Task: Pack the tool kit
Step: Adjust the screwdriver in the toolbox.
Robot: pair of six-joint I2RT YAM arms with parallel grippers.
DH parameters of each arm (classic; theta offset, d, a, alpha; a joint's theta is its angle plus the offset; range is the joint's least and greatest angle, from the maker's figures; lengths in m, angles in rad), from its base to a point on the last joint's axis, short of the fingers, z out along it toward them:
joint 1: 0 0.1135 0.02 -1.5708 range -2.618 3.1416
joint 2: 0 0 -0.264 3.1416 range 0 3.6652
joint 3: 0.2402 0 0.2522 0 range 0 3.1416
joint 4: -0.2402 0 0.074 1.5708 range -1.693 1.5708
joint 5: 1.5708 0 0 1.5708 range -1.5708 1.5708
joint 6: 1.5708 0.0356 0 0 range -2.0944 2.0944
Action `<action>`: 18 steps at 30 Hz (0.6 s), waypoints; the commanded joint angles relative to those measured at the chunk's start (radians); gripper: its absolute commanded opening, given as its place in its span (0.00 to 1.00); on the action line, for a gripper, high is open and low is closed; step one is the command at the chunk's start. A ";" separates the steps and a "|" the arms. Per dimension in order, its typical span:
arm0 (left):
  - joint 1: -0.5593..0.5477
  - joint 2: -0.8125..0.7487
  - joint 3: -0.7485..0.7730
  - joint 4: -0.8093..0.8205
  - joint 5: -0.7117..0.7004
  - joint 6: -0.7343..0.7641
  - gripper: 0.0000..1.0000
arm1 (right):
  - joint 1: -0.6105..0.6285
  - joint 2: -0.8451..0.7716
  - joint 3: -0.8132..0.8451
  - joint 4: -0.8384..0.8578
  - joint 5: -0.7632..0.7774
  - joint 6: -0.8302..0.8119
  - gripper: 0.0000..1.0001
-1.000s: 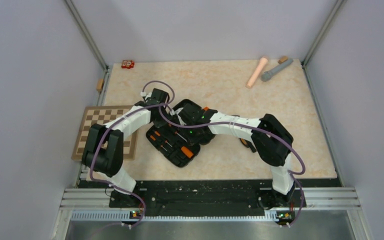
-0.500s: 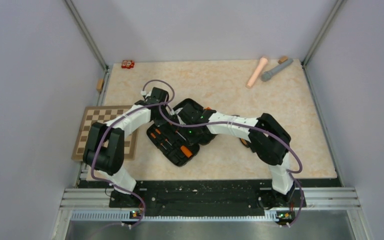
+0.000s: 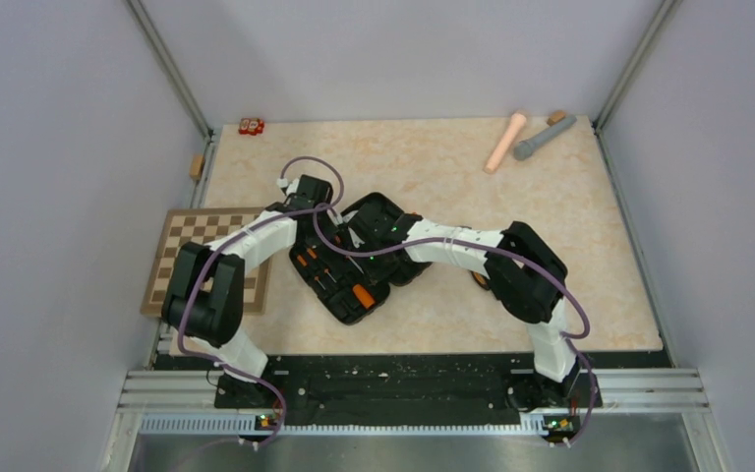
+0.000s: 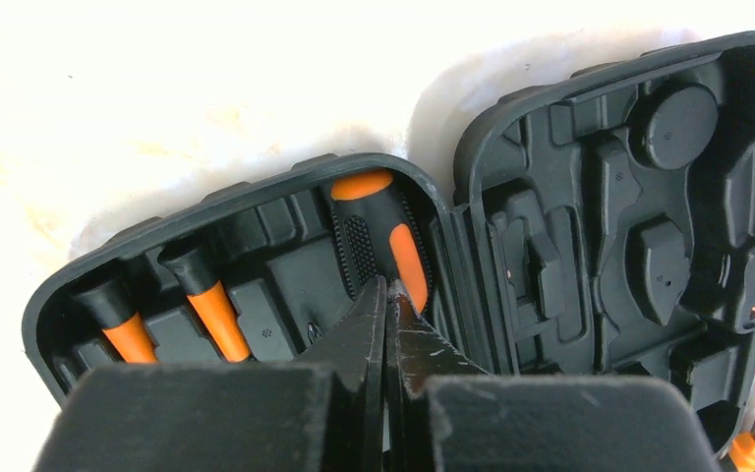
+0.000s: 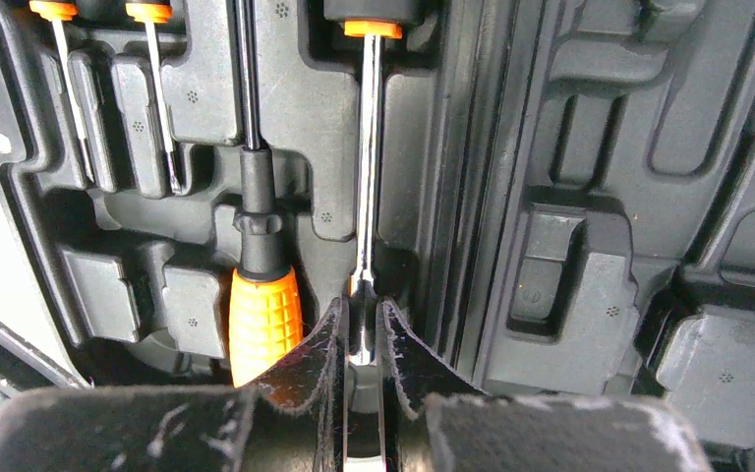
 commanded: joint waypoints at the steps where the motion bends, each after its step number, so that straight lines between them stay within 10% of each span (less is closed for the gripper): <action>1: -0.066 0.075 -0.116 -0.072 0.045 -0.028 0.00 | -0.003 0.191 -0.075 0.008 0.080 -0.015 0.00; 7: -0.068 -0.028 -0.123 -0.083 -0.004 -0.039 0.00 | -0.001 0.078 -0.042 -0.025 0.071 -0.013 0.00; 12: -0.067 -0.095 -0.126 -0.092 -0.038 -0.052 0.00 | -0.001 0.025 0.045 -0.094 0.077 -0.023 0.28; 18: -0.068 -0.094 -0.104 -0.097 -0.062 -0.045 0.01 | 0.000 -0.017 0.094 -0.112 0.066 -0.019 0.37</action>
